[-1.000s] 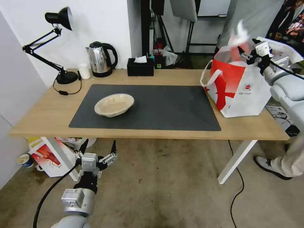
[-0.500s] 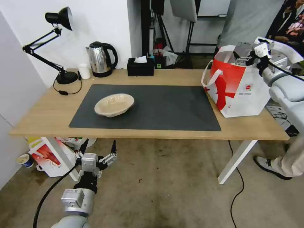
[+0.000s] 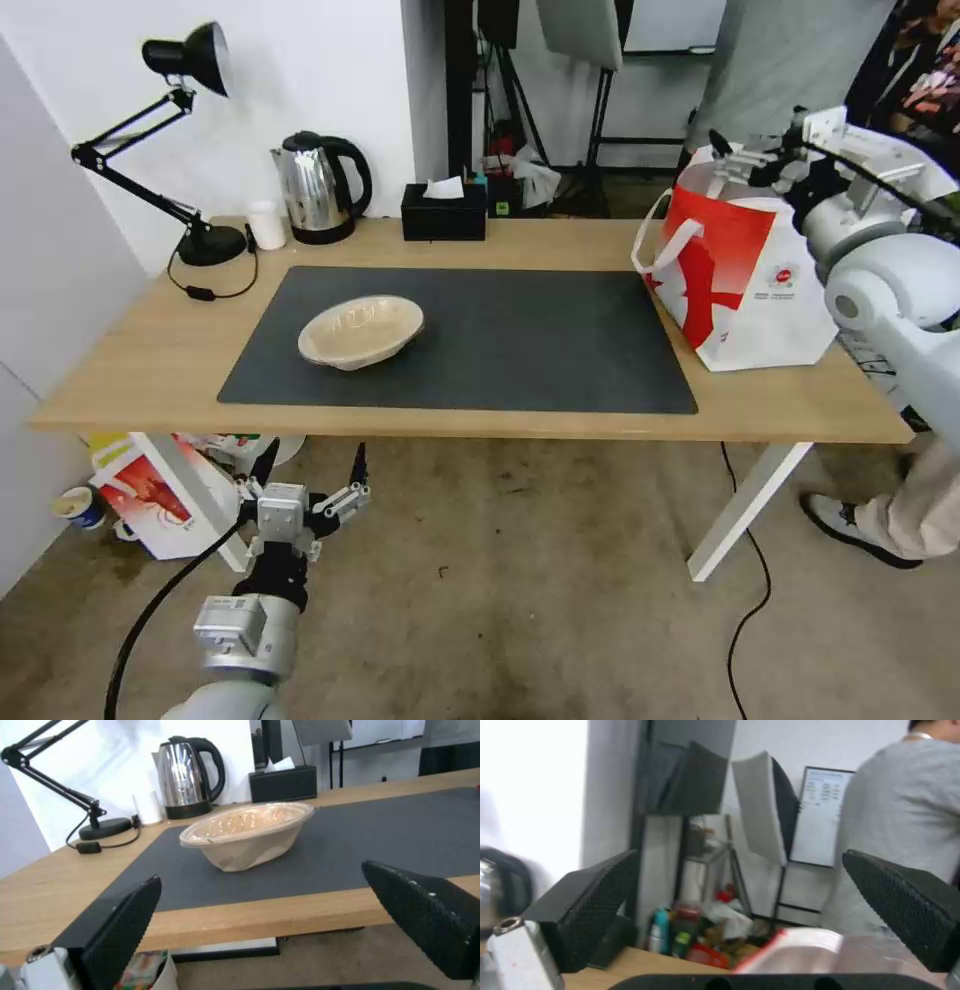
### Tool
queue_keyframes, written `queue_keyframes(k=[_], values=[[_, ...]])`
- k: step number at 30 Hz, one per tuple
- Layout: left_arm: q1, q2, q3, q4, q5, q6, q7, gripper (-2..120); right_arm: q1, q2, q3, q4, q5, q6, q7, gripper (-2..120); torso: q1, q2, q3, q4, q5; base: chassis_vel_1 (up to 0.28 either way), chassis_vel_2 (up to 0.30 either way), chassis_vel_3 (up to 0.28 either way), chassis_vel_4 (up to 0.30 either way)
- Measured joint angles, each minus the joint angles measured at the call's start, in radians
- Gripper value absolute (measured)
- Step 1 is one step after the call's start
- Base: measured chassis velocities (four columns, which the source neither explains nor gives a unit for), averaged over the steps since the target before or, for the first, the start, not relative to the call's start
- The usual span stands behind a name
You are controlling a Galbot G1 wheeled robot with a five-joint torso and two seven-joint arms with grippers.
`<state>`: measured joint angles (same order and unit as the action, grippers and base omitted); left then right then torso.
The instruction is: Pick up the trash from the table and place it into the takeout bag.
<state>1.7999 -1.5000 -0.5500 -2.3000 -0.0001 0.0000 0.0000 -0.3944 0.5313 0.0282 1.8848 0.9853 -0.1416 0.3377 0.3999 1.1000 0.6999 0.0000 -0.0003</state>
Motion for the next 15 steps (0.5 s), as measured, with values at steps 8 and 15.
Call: queue_keyframes(k=[8,15], values=[[0.0,0.0,0.0,0.0,0.0,0.0,0.0,100,-0.051,-0.063,0.059,0.172,0.081,-0.006,0.077,100,0.0,0.0,0.0,0.0,0.0002,0.0,0.0,0.0,0.0],[0.0,0.0,0.0,0.0,0.0,0.0,0.0,100,-0.179,-0.063,0.157,0.302,0.079,0.026,0.169,100,0.0,0.0,0.0,0.0001,0.0,0.0,0.0,0.0,0.0]])
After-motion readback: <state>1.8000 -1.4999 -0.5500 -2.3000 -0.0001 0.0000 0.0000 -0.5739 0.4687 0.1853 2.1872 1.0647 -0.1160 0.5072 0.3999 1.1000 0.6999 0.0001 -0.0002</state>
